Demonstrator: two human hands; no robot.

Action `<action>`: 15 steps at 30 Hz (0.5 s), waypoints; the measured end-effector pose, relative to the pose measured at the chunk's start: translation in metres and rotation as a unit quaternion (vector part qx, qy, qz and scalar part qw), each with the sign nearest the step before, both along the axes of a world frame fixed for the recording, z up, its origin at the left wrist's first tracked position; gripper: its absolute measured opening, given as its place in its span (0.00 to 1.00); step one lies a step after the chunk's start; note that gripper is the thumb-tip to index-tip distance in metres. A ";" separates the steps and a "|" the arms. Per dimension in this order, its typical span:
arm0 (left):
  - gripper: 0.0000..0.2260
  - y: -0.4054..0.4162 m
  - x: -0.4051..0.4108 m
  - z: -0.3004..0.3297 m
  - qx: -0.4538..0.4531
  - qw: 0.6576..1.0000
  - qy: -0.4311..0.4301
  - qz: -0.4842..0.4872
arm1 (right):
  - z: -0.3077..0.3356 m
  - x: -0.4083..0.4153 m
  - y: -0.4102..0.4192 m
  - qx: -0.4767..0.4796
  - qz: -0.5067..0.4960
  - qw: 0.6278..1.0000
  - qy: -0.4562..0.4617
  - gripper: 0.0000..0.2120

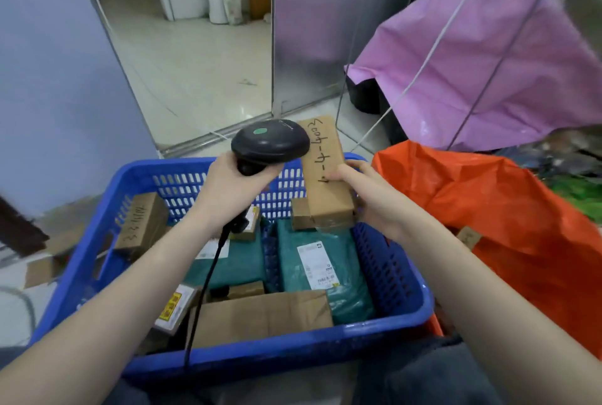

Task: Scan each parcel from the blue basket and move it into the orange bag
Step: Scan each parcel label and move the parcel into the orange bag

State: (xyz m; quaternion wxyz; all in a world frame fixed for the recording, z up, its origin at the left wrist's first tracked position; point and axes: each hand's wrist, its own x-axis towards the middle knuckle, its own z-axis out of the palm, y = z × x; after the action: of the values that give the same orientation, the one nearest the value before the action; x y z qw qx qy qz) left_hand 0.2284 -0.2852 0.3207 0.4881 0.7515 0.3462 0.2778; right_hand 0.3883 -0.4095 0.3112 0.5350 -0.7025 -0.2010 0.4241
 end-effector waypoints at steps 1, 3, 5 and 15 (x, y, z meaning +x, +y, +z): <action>0.06 -0.005 -0.004 0.009 0.002 1.000 -0.011 -0.002 | 0.006 -0.004 -0.006 0.016 0.004 1.000 0.015 0.25; 0.05 -0.015 -0.009 0.023 0.016 0.999 -0.029 -0.009 | 0.017 -0.011 -0.016 0.042 0.007 0.998 0.049 0.32; 0.04 -0.026 -0.013 0.035 0.023 0.998 -0.050 -0.019 | 0.029 -0.018 -0.026 0.068 0.002 0.994 0.086 0.28; 0.07 -0.058 -0.026 0.068 0.033 0.992 -0.097 -0.079 | 0.061 -0.043 -0.050 0.117 0.058 0.980 0.152 0.24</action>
State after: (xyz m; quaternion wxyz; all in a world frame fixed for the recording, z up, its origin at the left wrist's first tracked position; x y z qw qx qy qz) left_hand 0.2022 -0.3431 0.3887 0.5146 0.7619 0.2272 0.3211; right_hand 0.3455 -0.4595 0.3719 0.6121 -0.5494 -0.2060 0.5302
